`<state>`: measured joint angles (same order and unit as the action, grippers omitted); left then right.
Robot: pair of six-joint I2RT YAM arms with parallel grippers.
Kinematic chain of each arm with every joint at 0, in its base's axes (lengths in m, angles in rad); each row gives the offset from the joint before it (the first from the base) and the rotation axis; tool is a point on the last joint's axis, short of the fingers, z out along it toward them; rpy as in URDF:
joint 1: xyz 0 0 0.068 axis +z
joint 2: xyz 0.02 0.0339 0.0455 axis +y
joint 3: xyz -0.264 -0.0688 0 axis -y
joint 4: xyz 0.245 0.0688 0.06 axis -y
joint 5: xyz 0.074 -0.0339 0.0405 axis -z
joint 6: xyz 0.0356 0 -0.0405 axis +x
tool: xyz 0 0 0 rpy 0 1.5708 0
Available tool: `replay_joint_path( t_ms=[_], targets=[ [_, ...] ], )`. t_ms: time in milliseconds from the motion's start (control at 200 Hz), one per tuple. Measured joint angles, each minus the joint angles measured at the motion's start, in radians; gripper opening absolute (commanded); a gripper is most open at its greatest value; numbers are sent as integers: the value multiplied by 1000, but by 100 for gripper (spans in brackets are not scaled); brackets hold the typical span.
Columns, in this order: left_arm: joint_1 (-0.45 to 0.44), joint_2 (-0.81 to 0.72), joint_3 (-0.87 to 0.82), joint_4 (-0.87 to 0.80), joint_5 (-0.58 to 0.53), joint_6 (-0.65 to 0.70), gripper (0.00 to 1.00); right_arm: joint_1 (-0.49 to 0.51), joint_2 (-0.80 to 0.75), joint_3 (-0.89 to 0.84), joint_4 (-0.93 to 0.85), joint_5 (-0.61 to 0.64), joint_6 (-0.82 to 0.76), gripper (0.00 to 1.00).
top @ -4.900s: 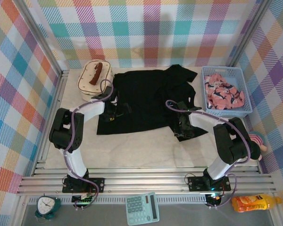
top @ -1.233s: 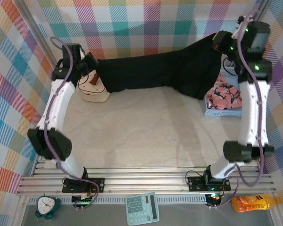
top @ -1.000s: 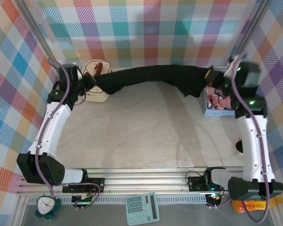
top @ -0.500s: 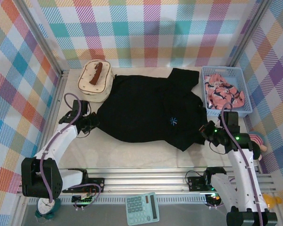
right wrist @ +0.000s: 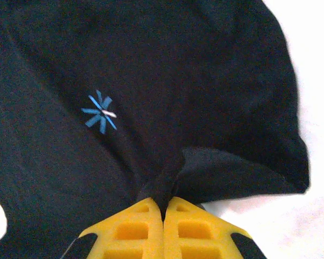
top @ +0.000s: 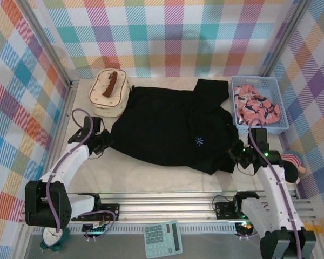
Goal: Fold and stack the mixed laundry pile
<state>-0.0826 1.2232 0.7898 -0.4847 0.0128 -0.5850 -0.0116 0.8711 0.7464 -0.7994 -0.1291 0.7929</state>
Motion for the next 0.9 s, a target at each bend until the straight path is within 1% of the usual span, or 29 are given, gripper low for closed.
replay_joint_path(
  t_ms=[90, 170, 185, 200, 210, 240, 255, 280, 285, 290, 295, 310, 330, 380, 425, 475, 535, 590, 655, 750, 830, 900],
  targets=[
    [0, 82, 106, 28, -41, -3, 0, 0, 120, 84, 87, 21, -6, 0],
    [0, 209, 239, 59, -77, -4, 0, 0, 257, 165, 169, 55, -25, 0],
    [0, 233, 267, 61, -82, -3, 0, 0, 280, 182, 181, 63, -27, 3],
    [0, 275, 305, 66, -87, -3, 8, 0, 309, 198, 194, 72, -33, 8],
    [0, 288, 322, 66, -89, -3, 15, 0, 328, 212, 204, 77, -35, 13],
    [0, 360, 396, 69, -93, 0, 45, -2, 382, 248, 232, 88, -46, 28],
    [0, 393, 434, 66, -92, 4, 60, -3, 414, 272, 246, 94, -49, 33],
    [1, 455, 507, 46, -95, 9, 86, -6, 455, 303, 262, 96, -54, 48],
    [1, 473, 527, 44, -93, 11, 89, -8, 468, 314, 266, 97, -55, 50],
    [1, 483, 538, 43, -93, 13, 94, -8, 475, 320, 269, 98, -58, 53],
    [1, 503, 561, 38, -93, 15, 97, -9, 490, 332, 274, 98, -60, 56],
    [1, 542, 611, 20, -92, 17, 100, -12, 517, 356, 281, 97, -65, 61],
    [1, 588, 669, 10, -91, 23, 100, -16, 550, 385, 293, 96, -72, 63],
    [1, 698, 814, -15, -79, 32, 100, -24, 628, 468, 312, 91, -91, 64],
    [1, 745, 869, -17, -65, 41, 100, -29, 682, 534, 333, 82, -115, 63],
    [1, 750, 872, -30, -53, 50, 100, -31, 703, 571, 349, 73, -135, 62],
    [1, 728, 849, -40, -44, 58, 100, -33, 692, 579, 356, 64, -160, 61],
    [1, 682, 797, -37, -32, 66, 100, -33, 666, 570, 353, 58, -178, 59],
    [-2, 609, 721, -37, -14, 77, 96, -33, 608, 523, 358, 43, -196, 55],
    [-11, 490, 605, -18, 21, 87, 85, -27, 516, 438, 340, 18, -217, 50],
    [-35, 407, 515, 22, 58, 77, 71, -5, 470, 380, 303, 6, -234, 49],
    [-69, 371, 452, 69, 91, 70, 57, 36, 463, 337, 275, 4, -241, 49]
  ],
)
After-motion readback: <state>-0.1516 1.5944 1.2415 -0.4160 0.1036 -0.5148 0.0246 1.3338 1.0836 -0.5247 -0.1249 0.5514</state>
